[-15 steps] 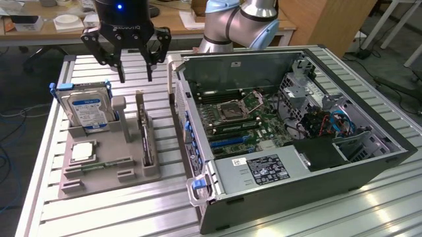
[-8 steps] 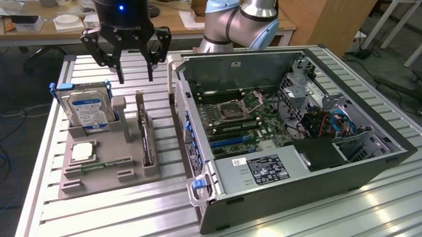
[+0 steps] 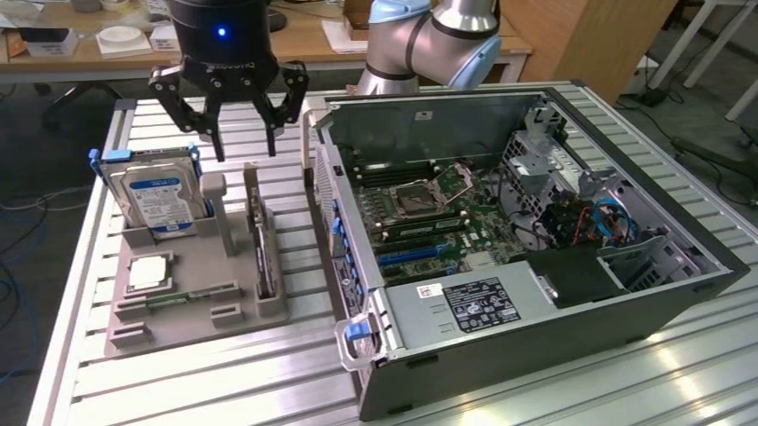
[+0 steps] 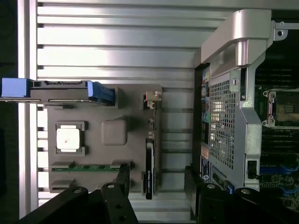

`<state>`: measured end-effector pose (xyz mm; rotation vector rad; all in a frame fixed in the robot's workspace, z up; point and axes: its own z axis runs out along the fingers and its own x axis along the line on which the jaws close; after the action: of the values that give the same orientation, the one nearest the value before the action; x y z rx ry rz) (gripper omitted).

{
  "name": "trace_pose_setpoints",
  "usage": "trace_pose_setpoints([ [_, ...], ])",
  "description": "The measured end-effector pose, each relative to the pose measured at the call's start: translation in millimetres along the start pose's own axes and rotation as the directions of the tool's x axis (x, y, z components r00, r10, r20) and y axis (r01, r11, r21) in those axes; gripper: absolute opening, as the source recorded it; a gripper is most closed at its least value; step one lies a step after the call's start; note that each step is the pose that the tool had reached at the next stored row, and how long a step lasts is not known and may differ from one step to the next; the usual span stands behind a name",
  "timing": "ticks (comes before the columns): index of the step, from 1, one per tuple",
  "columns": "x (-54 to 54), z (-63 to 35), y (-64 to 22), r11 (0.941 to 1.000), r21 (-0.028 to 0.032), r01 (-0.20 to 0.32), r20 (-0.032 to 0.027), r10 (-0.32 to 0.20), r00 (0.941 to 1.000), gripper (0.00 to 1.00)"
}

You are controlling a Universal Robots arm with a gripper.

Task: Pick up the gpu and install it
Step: 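Pick up the gpu and move the gpu toward the slot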

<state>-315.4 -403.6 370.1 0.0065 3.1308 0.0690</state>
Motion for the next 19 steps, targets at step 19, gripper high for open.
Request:
trace_pose_setpoints([
  [19, 0.4, 34.3, -5.7, 1.0, 0.0, 0.01, -0.0005, -0.01, 1.0, 0.59],
])
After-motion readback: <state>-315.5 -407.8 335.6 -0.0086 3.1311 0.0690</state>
